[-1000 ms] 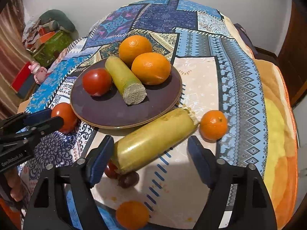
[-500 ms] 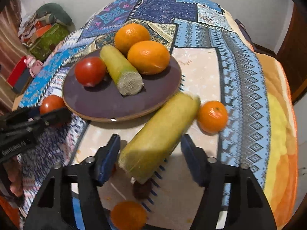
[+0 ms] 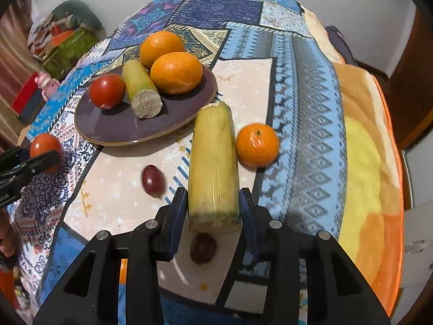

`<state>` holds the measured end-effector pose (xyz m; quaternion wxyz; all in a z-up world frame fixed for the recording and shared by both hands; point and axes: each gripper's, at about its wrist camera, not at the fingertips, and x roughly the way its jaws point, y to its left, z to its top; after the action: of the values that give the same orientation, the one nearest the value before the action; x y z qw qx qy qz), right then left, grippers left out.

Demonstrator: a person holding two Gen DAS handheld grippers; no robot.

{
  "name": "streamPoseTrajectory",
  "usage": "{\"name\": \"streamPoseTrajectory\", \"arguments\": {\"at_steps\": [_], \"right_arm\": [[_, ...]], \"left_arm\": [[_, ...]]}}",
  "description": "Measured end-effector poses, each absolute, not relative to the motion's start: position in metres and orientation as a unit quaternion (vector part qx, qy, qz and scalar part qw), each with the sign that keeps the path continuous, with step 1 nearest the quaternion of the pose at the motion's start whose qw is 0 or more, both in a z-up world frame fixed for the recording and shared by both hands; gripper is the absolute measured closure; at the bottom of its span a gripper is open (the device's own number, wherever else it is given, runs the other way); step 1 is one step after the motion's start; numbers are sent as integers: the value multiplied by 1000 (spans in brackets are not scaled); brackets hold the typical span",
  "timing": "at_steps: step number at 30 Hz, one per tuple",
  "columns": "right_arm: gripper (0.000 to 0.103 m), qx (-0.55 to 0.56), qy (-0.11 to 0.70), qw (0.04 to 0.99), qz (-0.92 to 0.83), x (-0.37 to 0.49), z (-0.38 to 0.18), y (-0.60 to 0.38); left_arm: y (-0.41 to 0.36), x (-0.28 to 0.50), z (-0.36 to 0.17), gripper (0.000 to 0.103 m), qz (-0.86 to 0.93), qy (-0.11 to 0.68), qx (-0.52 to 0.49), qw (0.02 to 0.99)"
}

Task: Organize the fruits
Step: 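Grasp the second yellow cylinder with the right tool while the left tool grasps another tomato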

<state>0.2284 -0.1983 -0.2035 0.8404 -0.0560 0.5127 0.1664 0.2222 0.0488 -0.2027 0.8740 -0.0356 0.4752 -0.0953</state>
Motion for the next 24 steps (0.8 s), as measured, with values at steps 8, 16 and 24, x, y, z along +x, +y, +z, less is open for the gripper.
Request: {"name": "streamPoseTrajectory", "arguments": {"at_steps": [8, 16, 24], "right_arm": [[66, -64, 508, 840, 181, 252, -214, -188], [67, -61, 485, 850, 196, 244, -210, -194], [67, -58, 452, 866, 208, 240, -185, -197]], "left_arm": [[44, 225, -192, 56, -86, 470, -36, 878], [42, 238, -181, 56, -73, 460, -43, 884], [48, 253, -168, 56, -59, 449, -49, 890]]}}
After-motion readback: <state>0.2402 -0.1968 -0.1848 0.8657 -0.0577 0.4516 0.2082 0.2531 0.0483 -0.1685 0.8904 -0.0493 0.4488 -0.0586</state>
